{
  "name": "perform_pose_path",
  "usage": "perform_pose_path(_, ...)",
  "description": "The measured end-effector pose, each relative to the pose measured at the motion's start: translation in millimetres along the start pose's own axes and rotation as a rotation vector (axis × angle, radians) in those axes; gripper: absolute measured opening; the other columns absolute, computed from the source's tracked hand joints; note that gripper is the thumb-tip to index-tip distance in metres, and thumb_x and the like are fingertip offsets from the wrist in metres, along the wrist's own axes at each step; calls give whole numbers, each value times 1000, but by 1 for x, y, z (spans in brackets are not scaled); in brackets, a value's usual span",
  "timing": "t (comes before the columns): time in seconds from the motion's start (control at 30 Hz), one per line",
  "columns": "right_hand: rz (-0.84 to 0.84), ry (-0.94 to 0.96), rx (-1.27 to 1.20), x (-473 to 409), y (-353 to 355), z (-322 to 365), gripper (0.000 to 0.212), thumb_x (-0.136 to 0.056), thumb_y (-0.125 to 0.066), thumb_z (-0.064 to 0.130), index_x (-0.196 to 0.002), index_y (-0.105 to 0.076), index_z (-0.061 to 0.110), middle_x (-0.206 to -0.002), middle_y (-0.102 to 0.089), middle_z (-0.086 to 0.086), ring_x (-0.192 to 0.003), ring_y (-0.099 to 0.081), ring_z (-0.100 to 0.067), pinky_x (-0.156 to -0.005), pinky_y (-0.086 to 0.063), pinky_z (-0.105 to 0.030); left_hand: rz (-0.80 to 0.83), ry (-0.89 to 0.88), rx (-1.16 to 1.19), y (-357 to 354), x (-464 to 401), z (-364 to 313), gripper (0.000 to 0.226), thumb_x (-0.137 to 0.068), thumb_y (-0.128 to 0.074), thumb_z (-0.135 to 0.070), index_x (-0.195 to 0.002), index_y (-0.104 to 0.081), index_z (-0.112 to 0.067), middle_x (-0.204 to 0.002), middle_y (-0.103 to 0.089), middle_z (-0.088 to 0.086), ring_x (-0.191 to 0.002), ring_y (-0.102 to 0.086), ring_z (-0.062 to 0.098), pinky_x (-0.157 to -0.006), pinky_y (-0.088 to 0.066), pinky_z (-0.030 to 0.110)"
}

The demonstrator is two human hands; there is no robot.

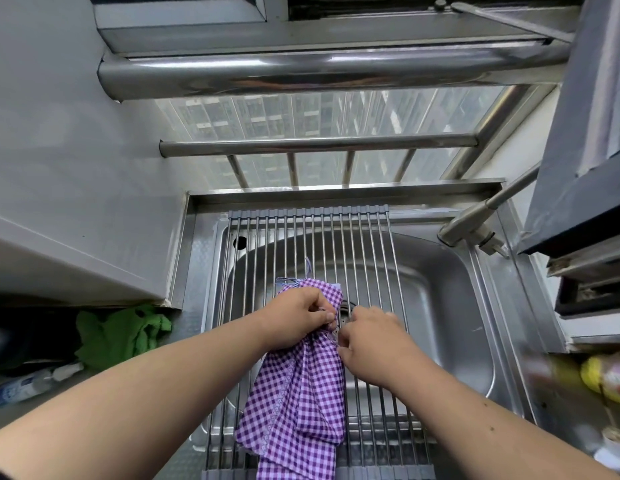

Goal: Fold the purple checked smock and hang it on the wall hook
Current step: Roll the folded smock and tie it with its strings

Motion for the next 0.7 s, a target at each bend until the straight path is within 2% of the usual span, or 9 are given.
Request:
perform_pose_path(0.07,-30,-18,-94,-2,0,2,22,-101,-52,46,-104,-70,33,-110,-56,5,-105,-57,-19,-97,-50,-41,9,-15,-21,-1,-2,-1,4,-99,-71,-23,-95,-73,-23,-92,-79,-12,-88,-71,0,-95,-57,32)
perform_pose_path(0.13,-2,-47,-212,-3,-2,3,21,-104,-52,40,-92,-65,28,-101,-59,5,-90,-61,-17,-80,-54,-37,27,-14,-12,-2,-4,0,1,-98,-72,-21,-97,-73,-21,-93,-79,-9,-88,-73,1,-94,-58,31)
perform_pose_path(0.2,25,-85,-321,-6,-6,2,20,-105,-50,36,-94,-64,27,-94,-64,6,-80,-62,-14,-71,-54,-34,60,-7,-9,-1,-4,3,6,-95,-76,-19,-99,-72,-20,-96,-79,-6,-90,-74,6,-93,-59,31)
perform_pose_path(0.3,47,-128,-432,-7,-12,0,19,-108,-46,36,-102,-61,26,-94,-67,6,-82,-63,-13,-70,-52,-35,142,-1,-87,1,-2,3,18,-89,-83,-16,-102,-72,-22,-100,-78,-8,-93,-74,4,-93,-59,28)
perform_pose_path(0.37,52,-142,-468,-7,-14,-1,19,-109,-44,36,-105,-60,25,-95,-66,4,-82,-63,-15,-70,-51,-36,156,-11,-237,1,-3,1,18,-90,-81,-22,-106,-74,-25,-102,-76,-11,-95,-71,4,-95,-58,30)
perform_pose_path(0.5,88,-136,-488,-5,-14,-2,19,-109,-41,34,-104,-58,28,-94,-66,5,-80,-63,-14,-65,-47,-33,99,-72,-392,-3,-4,-8,15,-99,-70,-30,-111,-79,-30,-107,-74,-17,-95,-66,-1,-97,-55,28)
perform_pose_path(0.57,109,-129,-478,-4,-15,-2,22,-108,-39,34,-101,-58,27,-92,-67,4,-80,-63,-16,-66,-49,-34,84,-96,-430,-5,-4,-10,19,-102,-65,-30,-115,-79,-31,-111,-75,-16,-98,-67,1,-98,-54,28)
perform_pose_path(0.7,114,-55,-393,2,-16,2,24,-106,-40,33,-95,-59,23,-87,-66,2,-74,-60,-15,-60,-43,-32,49,-104,-465,-5,-4,-8,25,-104,-61,-26,-123,-77,-31,-119,-76,-13,-106,-68,3,-103,-52,28)
Point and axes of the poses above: each hand's wrist, its own x-axis away from the middle knuckle, its own y-axis out of the back of the hand, z = x × y, the point moved 3 cm from there along -x, towards the middle knuckle
